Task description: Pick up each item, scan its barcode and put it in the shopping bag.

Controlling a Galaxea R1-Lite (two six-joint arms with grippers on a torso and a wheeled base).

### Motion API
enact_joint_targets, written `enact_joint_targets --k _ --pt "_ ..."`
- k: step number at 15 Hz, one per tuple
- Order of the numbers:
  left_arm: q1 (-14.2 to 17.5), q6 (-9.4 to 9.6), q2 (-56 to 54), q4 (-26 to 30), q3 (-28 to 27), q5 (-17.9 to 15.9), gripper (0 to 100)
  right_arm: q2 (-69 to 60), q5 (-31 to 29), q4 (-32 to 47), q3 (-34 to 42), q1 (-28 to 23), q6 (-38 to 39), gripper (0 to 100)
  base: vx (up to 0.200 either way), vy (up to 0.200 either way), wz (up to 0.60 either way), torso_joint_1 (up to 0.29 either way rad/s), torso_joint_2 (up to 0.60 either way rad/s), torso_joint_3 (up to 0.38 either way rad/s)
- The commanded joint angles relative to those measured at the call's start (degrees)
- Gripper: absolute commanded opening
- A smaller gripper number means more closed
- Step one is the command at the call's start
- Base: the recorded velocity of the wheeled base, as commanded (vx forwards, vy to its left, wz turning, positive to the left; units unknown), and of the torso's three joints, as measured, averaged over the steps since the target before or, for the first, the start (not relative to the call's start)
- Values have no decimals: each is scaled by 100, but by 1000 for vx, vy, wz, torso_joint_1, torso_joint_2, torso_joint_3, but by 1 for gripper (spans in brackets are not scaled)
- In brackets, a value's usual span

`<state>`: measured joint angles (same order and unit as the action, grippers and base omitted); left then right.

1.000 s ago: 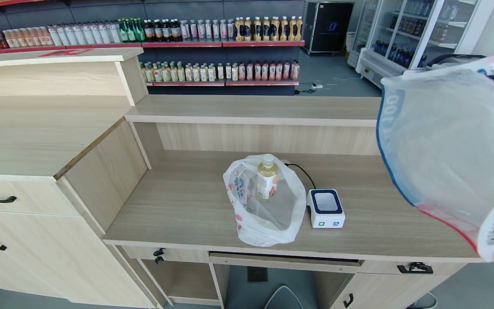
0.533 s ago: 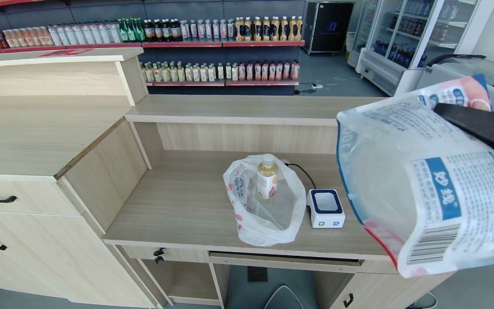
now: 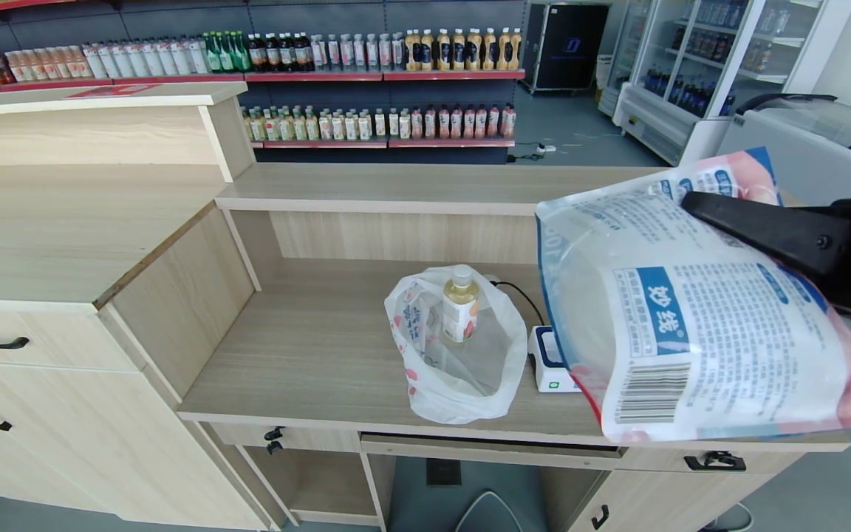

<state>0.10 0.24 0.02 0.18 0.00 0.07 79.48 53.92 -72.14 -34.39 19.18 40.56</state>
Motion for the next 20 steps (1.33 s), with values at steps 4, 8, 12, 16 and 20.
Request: enact_joint_targets --k 4,8,12,16,20 --pt "-1 2 -2 -1 0 1 100 15 -13 -1 2 25 5 0 0 0 0 0 0 0" --pt "-1 2 -2 -1 0 1 100 32 -4 -1 2 25 -4 0 0 0 0 0 0 0" --pt "-1 -7 -2 -1 0 1 100 41 -4 -1 11 25 -30 0 0 0 0 0 0 0" --pt "-1 -7 -2 -1 0 1 100 305 -224 -1 38 -318 -602 0 0 0 0 0 0 0" --pt "-1 2 -2 -1 0 1 100 806 -1780 552 117 -1056 -3212 0 0 0 0 0 0 0"
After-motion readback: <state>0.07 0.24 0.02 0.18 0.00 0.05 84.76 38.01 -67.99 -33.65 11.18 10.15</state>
